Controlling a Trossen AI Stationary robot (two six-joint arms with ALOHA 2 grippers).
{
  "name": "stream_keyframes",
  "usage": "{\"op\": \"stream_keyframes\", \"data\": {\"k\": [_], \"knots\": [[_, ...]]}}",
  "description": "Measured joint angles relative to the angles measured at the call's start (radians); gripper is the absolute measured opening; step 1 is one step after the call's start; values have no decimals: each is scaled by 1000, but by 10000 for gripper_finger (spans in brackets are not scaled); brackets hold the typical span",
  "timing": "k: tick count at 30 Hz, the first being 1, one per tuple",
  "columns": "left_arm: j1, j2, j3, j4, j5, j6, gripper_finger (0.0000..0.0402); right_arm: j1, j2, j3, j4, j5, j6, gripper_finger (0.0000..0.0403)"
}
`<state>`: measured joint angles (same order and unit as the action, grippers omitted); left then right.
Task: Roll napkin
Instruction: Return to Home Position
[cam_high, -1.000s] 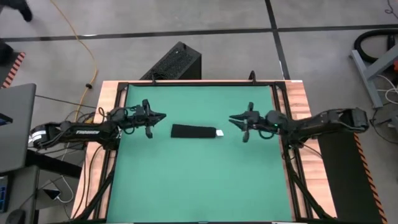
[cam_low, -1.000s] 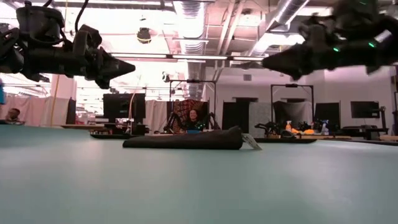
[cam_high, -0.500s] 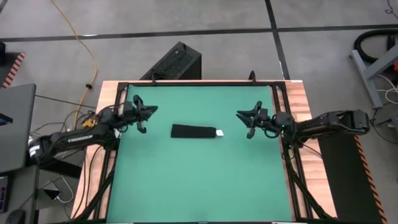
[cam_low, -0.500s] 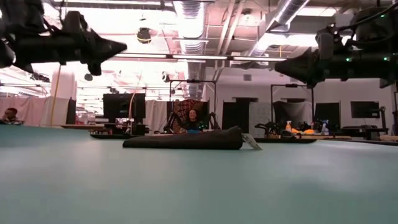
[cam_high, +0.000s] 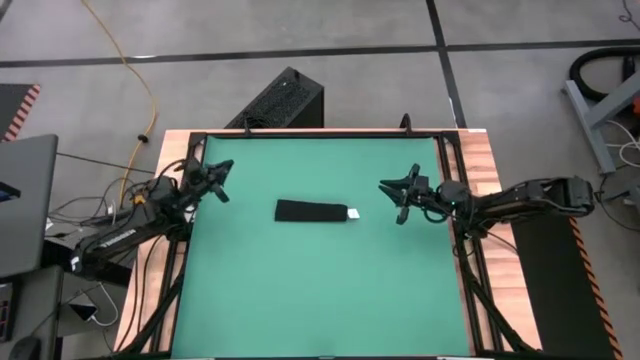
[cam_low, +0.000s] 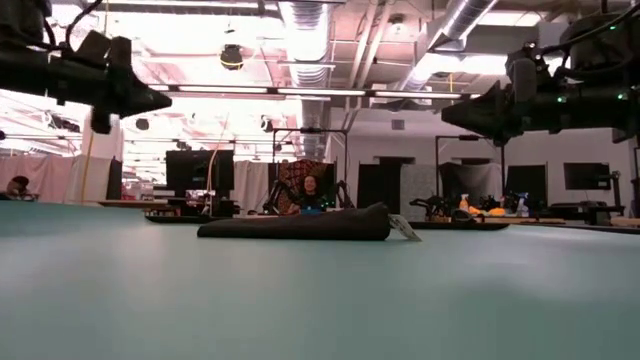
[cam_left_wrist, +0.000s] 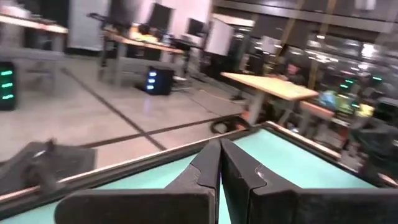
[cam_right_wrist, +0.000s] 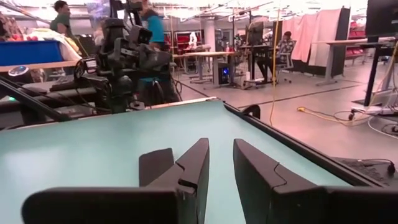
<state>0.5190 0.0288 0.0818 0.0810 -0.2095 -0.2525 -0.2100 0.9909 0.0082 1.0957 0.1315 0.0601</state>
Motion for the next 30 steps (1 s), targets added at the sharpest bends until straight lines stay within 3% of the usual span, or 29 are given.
{"op": "stream_keyframes", "data": {"k": [4, 6, 11, 23, 30], "knots": [[-34, -26, -30, -81, -91, -11, 0, 0, 0, 0, -15, 0, 1, 98], [-57, -14, -66, -40, -101, -14, 0, 0, 0, 0, -15, 0, 13, 98], [-131, -11, -72, 55, -40, 80, 0, 0, 0, 0, -28, 0, 20, 98], [-266, -26, -73, -19, 103, 180, 0, 0, 0, 0, -90, 0, -8, 98], [-296, -26, -73, -38, 114, 190, 0, 0, 0, 0, -124, 0, 8, 98]]}}
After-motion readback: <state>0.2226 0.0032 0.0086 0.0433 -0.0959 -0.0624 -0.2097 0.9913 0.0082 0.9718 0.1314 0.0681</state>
